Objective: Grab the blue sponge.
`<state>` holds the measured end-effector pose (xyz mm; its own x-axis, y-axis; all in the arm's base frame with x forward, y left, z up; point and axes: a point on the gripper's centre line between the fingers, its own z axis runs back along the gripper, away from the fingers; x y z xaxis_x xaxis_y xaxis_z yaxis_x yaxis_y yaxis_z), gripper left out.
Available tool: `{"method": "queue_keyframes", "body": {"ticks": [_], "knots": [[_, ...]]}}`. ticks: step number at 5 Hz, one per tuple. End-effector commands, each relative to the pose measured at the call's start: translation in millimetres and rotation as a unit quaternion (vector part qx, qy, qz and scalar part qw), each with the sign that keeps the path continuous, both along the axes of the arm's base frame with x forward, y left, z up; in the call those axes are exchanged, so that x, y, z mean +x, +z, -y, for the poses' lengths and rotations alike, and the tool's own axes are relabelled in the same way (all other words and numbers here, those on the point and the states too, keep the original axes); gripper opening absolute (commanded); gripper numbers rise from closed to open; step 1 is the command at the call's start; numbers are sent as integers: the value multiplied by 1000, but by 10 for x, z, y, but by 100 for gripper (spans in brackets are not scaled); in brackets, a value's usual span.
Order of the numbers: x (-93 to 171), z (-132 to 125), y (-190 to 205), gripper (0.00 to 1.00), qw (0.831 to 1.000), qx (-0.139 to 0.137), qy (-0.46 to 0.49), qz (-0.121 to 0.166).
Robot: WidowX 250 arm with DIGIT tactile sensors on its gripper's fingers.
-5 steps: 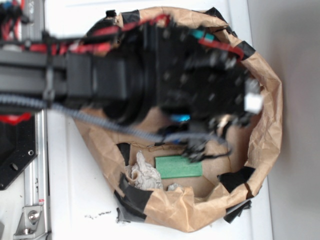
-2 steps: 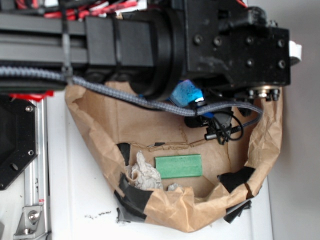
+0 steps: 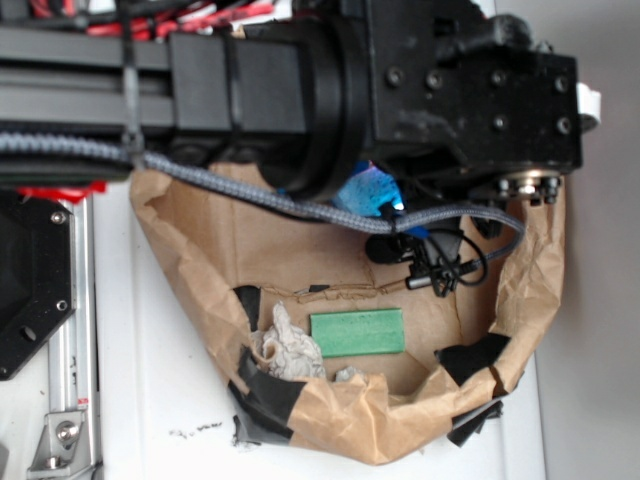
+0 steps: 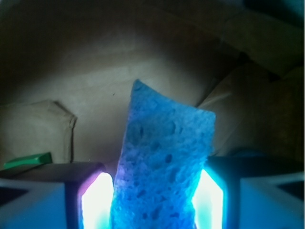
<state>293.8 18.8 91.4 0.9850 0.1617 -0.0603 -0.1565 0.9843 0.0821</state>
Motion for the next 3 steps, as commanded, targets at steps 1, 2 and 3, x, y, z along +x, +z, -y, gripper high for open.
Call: {"method": "queue_keyframes", "body": {"ticks": [1,2,3], "knots": [[187,150,273,0,998,5,-23,50],[199,187,251,0,998,3,-31,48],[151,256,197,0,998,-1,-42,40]]}}
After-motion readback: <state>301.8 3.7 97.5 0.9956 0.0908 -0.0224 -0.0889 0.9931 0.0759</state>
